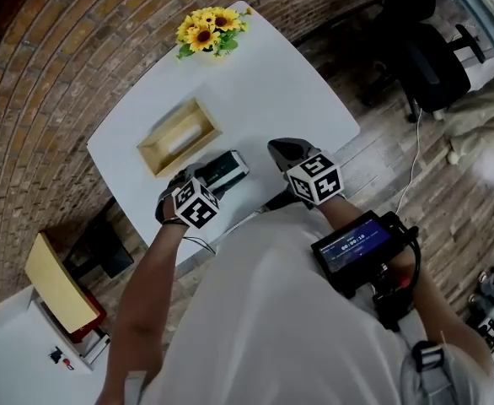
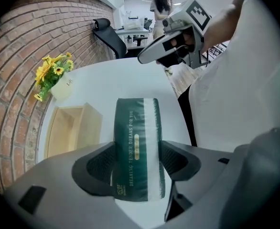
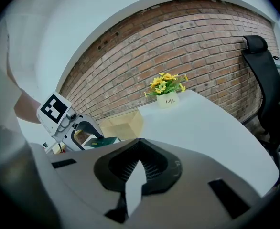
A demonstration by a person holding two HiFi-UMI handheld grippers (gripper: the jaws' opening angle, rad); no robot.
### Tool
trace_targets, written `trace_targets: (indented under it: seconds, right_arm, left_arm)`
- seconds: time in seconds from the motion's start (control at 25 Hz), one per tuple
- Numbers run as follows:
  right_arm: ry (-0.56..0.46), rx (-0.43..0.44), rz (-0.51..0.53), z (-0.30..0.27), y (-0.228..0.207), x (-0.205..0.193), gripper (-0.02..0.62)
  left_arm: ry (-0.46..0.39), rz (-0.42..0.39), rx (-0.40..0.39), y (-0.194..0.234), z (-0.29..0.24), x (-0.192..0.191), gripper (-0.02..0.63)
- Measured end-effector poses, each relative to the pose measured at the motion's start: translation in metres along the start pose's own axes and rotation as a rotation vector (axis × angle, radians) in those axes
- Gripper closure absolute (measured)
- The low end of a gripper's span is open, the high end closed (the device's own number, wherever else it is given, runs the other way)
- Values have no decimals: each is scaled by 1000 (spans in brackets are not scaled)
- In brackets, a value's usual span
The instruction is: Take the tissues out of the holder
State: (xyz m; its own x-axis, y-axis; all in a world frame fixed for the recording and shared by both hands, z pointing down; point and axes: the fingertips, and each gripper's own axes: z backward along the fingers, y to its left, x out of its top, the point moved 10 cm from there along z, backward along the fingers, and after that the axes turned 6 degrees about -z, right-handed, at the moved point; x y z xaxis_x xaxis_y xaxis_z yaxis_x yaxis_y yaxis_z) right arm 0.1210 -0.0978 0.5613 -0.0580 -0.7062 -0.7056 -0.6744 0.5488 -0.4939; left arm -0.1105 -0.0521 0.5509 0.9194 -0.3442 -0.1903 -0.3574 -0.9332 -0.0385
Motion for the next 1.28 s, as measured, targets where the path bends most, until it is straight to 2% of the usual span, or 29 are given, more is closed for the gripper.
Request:
trace_targets:
  seconds: [0.28,0.48,0.6,0.76,1.04,1.28]
  right_arm:
    - [0,-4,4,2,0,-1,589]
    - [-1,1,11,1,0,1,589]
    - [-1,5,14,-1,1,2,589]
    - [4,17,28,-3,6,4,589]
    - [5,48,82,-9,17,16,589]
    - [-33,112,144,-17,34,41,589]
  left_arm:
    - [-25,-18,-5,-1,-3,-2,304]
    - [-37,-29,39,-2,1,-2,274]
    - [-55,-5,48,-3,5,-2,248]
    - [-124,69,51,-4,18,-3,247]
    - [-354,276,122,1,47,-22,249]
    - [-500,433,240,-9,65,-47,266]
